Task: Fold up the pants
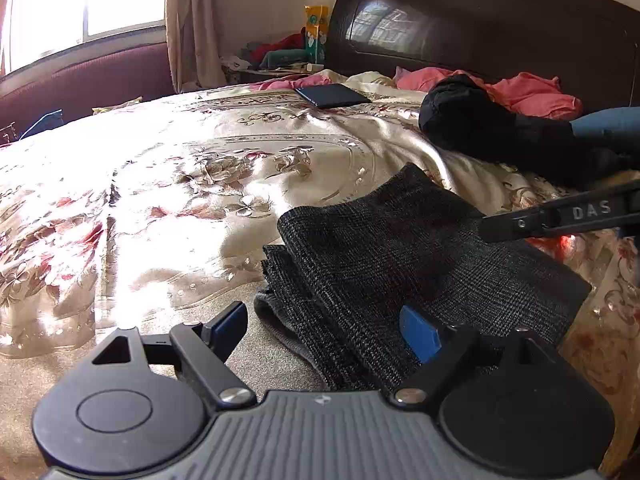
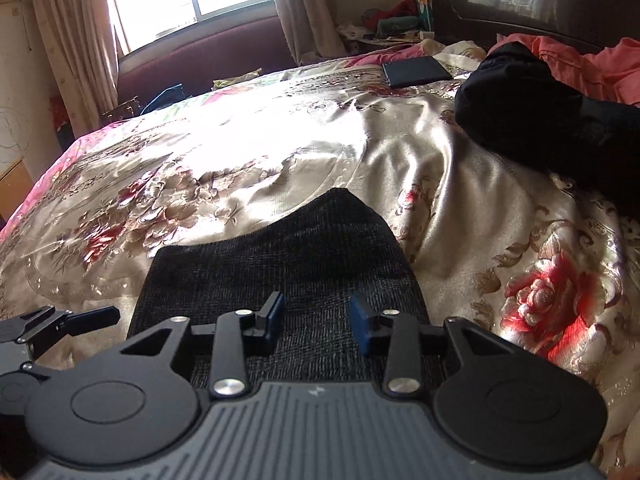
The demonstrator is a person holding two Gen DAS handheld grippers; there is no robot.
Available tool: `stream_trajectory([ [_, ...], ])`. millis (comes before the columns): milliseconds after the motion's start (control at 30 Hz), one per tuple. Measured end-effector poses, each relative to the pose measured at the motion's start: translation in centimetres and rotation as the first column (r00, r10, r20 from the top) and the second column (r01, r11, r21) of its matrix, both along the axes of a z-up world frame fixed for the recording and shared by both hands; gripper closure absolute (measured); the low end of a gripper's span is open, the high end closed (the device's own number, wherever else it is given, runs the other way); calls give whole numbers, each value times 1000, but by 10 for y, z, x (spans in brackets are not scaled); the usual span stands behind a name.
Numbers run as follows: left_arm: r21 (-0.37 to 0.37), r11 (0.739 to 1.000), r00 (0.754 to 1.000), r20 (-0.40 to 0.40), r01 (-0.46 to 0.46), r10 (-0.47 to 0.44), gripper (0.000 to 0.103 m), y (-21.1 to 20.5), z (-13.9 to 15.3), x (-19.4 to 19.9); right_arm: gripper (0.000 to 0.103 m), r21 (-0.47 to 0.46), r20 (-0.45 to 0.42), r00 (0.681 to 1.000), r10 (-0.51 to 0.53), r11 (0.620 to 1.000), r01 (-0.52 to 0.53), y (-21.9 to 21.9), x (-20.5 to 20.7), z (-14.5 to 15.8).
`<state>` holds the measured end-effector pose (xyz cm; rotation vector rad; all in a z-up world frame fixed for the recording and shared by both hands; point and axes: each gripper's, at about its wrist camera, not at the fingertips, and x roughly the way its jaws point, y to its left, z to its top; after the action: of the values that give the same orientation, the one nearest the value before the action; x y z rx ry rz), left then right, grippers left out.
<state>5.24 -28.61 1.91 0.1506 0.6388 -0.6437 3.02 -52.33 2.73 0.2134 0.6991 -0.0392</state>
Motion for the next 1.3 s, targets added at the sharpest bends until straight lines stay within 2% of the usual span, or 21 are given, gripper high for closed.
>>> stream_trajectory([
  [100,0,1000,999,-33,-7,7,5,3,-4,7,67,2,-15,999,30,1000,-30,12,-21,-4],
  [167,0,1000,998,-56,-21,21,2,4,-4,11,62,-26,-34,999,37,999,-38,21,-24,-12],
  [233,37,999,999,-31,-16,17,2,-2,-2,13,62,-30,-64,998,23,999,-25,29,-21,-20],
  [333,104,994,999,37,16,-20,2,-13,2,10,62,-14,-53,999,3,1000,-4,33,-21,-15],
  [433,116,993,998,47,25,-31,3,-11,7,12,63,42,-15,1000,8,999,-8,35,-36,-4],
  [533,113,994,999,44,14,-19,3,-5,11,17,62,14,-7,998,61,998,-61,54,-53,-1],
  [667,111,994,1000,23,10,-13,4,-3,16,24,64,25,-13,985,170,985,-169,83,-59,-8],
  [833,104,994,999,13,43,-45,4,-2,18,24,58,-27,10,971,239,971,-238,111,-55,-10],
  [900,104,993,998,8,55,-56,4,-4,17,25,58,-76,0,968,252,965,-252,122,-51,-14],
  [933,104,993,998,6,62,-63,4,-5,16,25,59,-103,-7,968,250,963,-249,125,-48,-16],
  [1000,103,992,997,3,78,-79,4,-7,15,28,68,-160,-45,975,218,962,-223,128,-41,-23],
  [1033,99,991,996,0,89,-90,4,-8,15,29,70,-160,-51,975,217,962,-223,127,-40,-24],
  [1067,97,991,995,1,97,-97,7,-9,15,30,78,-153,-50,975,216,963,-221,126,-40,-24],
  [1133,86,990,994,7,108,-109,12,-9,17,34,84,-115,-43,978,206,971,-209,122,-42,-21],
  [1200,67,992,994,-4,106,-106,21,-9,20,42,88,-73,-37,983,182,980,-184,117,-43,-17],
  [1267,61,991,993,-32,116,-114,39,-13,22,53,90,-14,-29,987,155,988,-155,109,-41,-12],
  [1300,60,990,992,-44,124,-122,44,-15,22,59,90,21,-28,989,142,990,-142,105,-38,-10],
])
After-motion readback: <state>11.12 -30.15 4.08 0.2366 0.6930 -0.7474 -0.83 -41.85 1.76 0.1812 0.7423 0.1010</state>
